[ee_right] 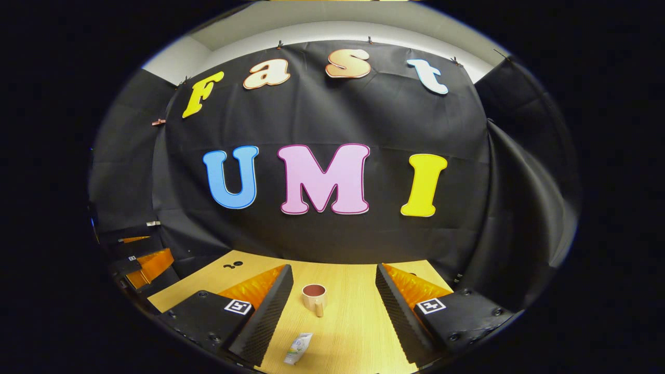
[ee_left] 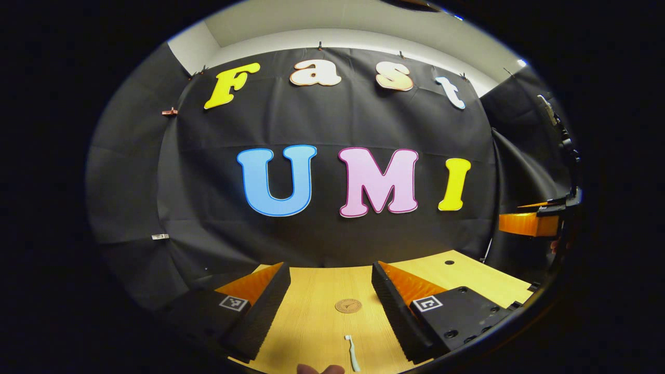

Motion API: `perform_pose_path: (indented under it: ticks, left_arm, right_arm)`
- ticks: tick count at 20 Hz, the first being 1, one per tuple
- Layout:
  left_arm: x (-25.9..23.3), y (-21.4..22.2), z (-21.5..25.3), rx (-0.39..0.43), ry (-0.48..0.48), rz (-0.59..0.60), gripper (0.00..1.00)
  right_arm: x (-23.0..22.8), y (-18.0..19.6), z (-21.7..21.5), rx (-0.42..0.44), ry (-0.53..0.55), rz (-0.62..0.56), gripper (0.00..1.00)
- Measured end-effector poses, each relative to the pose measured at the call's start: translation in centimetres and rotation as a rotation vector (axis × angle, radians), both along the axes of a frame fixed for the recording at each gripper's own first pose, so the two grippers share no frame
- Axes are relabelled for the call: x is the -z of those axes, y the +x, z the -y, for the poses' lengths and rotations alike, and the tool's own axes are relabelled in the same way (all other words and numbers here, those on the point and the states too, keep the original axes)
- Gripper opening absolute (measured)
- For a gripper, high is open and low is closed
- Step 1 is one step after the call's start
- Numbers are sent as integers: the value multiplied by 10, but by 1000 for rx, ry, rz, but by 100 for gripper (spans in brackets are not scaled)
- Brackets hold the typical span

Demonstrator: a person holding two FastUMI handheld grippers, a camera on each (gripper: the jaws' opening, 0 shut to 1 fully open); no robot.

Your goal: Put the toothbrush and toothpaste on the desktop into the cup, then pick up the cup and place it on the coaster on the desktop.

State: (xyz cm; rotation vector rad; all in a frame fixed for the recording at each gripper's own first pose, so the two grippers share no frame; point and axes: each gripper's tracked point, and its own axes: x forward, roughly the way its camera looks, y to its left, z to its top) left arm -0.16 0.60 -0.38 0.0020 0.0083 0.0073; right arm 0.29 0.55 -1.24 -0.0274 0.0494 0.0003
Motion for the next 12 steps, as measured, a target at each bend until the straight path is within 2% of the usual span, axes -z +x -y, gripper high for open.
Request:
perform_pose_path:
  ticks: [6,12]
  left_arm:
    - [15,-7,-6,-4,11,-24,99]
    - [41,-11,-21,-2,2,-57,99]
  right_arm:
    - [56,9,-33,-50,-3,-190,98]
    - [157,27,-70,-73,-21,-445,98]
